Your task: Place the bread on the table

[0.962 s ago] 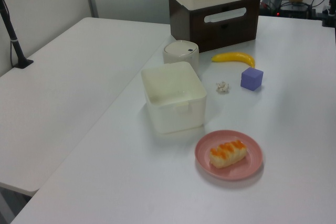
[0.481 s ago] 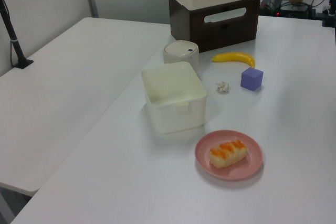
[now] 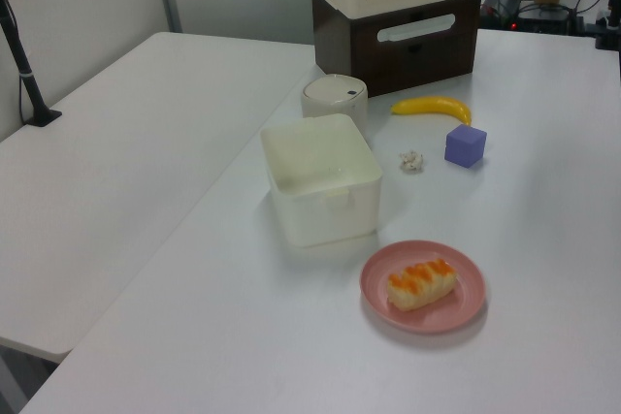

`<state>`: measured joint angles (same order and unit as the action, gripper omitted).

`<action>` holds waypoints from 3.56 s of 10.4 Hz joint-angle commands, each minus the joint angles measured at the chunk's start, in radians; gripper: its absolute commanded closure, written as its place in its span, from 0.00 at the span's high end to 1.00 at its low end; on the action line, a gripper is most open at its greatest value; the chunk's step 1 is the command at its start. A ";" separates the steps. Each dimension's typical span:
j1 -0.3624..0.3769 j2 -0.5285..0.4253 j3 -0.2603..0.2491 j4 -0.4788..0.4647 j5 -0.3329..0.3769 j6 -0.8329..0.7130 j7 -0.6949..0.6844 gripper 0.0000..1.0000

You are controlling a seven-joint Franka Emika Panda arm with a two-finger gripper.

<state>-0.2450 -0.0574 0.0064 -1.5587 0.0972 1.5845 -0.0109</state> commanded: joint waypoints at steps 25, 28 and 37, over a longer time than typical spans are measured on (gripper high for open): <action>0.661 0.429 0.225 0.028 -0.332 0.065 -0.221 1.00; 0.668 0.482 0.257 0.011 -0.335 0.098 -0.126 1.00; 0.656 0.548 0.257 -0.067 -0.418 0.166 -0.126 0.75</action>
<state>0.4111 0.5125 0.2636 -1.5717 -0.2994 1.7183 -0.1344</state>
